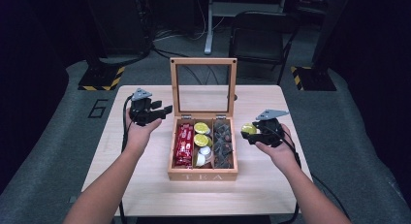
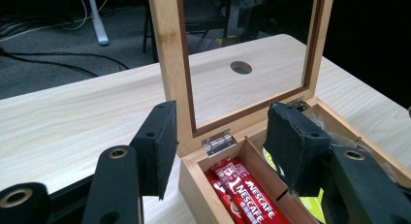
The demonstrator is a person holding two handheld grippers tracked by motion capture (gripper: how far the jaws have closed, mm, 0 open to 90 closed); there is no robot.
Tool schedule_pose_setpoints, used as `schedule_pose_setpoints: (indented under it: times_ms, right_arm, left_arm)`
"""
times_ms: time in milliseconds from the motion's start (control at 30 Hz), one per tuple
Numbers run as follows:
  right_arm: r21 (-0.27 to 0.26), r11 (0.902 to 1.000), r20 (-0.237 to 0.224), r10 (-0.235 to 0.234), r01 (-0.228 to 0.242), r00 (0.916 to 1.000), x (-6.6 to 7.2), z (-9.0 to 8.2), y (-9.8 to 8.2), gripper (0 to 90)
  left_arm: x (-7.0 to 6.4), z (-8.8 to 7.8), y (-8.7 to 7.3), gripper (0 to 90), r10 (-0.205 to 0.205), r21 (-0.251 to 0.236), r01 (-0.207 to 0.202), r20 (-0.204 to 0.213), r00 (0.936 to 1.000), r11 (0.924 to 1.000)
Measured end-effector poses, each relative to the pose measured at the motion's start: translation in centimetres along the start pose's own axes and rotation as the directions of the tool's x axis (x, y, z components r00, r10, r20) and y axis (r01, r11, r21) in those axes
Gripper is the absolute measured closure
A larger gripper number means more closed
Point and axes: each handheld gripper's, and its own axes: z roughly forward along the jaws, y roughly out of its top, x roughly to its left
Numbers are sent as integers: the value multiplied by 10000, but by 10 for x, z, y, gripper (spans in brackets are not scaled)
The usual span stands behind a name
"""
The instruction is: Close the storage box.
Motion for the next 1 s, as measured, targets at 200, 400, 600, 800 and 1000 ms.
schedule_pose_setpoints:
  times_ms: [200, 400, 600, 800, 1000]
  right_arm:
    - [89, 9997, 365, 229, -233, 9991, -12, -6, -8, 370]
    - [82, 9989, 659, 465, -471, 9967, -22, -9, -14, 370]
    - [2, 9972, 920, 750, -754, 9929, -33, -15, -19, 370]
    - [91, 9964, 1177, 824, -841, 9896, -41, -19, -24, 370]
    - [249, 9957, 1361, 856, -898, 9870, -44, -14, -37, 370]
  left_arm:
    - [1, 0, -1, 453, -45, -24, 45, -46, 10000, 10000]
    - [1, 0, -2, 453, -64, -8, 64, -62, 10000, 10000]
    - [1, 0, -2, 453, -68, -18, 68, -67, 10000, 10000]
    - [1, 1, -4, 452, -71, -8, 71, -73, 9999, 10000]
    - [0, 2, -4, 451, -67, 8, 67, -99, 9999, 10000]
